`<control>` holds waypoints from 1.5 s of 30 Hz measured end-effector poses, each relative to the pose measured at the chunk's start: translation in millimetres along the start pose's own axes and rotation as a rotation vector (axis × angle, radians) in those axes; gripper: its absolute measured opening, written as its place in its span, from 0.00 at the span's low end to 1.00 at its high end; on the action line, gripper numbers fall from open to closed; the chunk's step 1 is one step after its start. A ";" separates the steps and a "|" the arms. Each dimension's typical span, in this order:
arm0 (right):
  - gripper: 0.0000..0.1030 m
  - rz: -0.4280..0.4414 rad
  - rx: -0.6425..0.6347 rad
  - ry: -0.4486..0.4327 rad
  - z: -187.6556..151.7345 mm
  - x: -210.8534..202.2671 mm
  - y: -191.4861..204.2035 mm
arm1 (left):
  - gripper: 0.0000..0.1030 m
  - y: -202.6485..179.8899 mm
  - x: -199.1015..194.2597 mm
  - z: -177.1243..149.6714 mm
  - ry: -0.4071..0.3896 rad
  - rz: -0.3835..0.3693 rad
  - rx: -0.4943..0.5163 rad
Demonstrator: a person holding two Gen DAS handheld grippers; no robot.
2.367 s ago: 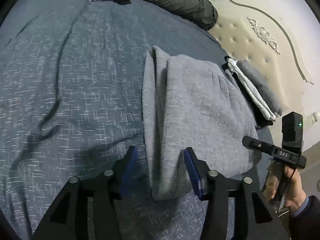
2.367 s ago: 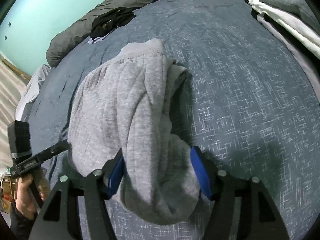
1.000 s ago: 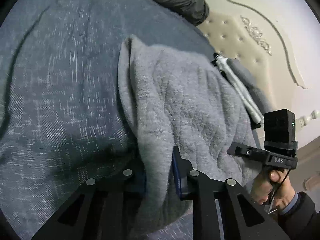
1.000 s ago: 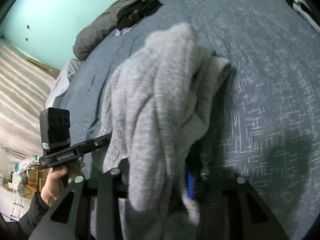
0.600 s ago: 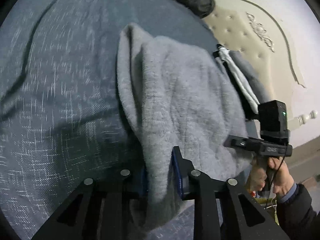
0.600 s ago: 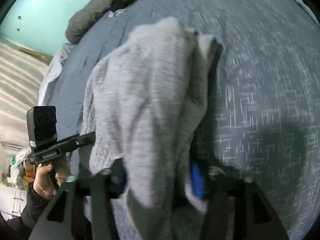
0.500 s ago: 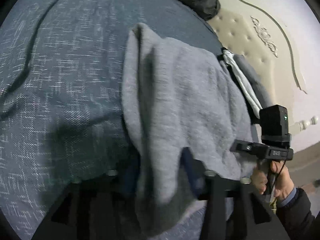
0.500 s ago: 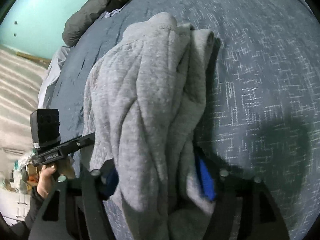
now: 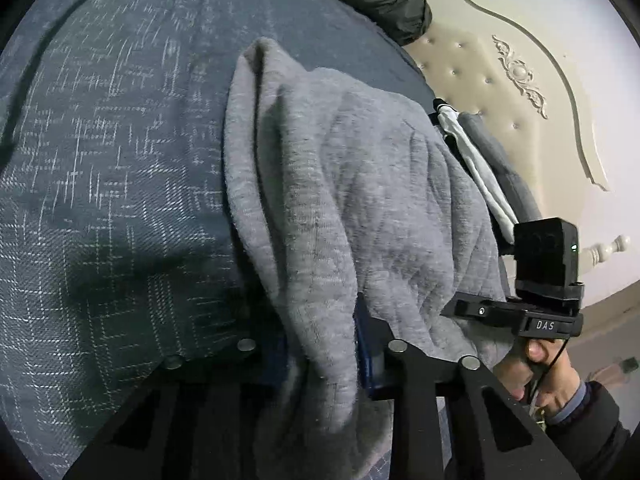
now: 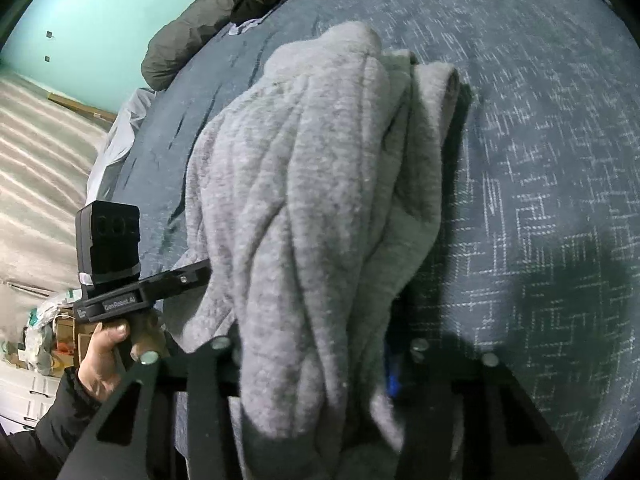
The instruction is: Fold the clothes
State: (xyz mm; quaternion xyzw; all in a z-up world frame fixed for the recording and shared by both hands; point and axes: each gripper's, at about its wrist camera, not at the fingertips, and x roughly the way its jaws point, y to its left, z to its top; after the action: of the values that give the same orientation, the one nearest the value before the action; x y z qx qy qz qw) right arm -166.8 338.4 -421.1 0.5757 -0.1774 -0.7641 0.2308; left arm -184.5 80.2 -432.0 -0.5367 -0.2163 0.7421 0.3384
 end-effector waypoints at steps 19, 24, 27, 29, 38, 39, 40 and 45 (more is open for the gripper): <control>0.35 -0.015 -0.170 -0.078 18.0 -86.8 44.8 | 0.22 -97.3 -60.8 26.2 -0.111 0.017 0.118; 0.35 -0.020 -0.196 -0.117 26.0 -122.2 50.7 | 0.22 -143.8 -67.9 42.2 -0.133 0.033 0.170; 0.35 -0.035 -0.216 -0.145 31.4 -149.8 49.8 | 0.22 -172.9 -67.6 51.6 -0.146 0.036 0.200; 0.35 -0.045 -0.227 -0.164 34.5 -168.2 47.6 | 0.22 -193.0 -66.3 57.9 -0.155 0.035 0.221; 0.35 -0.096 -0.250 -0.256 50.7 -252.0 19.3 | 0.22 -285.5 -44.5 98.0 -0.188 0.012 0.316; 0.35 -0.104 -0.253 -0.267 53.3 -262.7 14.8 | 0.22 -296.8 -40.0 104.3 -0.191 0.009 0.327; 0.35 -0.110 -0.254 -0.278 56.2 -273.2 9.4 | 0.22 -307.3 -35.4 109.9 -0.194 0.004 0.336; 0.34 -0.143 -0.261 -0.322 74.0 -317.7 -19.1 | 0.22 -351.8 -3.9 140.5 -0.200 -0.019 0.380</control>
State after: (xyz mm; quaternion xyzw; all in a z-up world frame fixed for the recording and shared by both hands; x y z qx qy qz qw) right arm -167.5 531.6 -157.6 0.4225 -0.0700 -0.8771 0.2173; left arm -221.3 321.6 -142.4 -0.3850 -0.1100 0.8159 0.4171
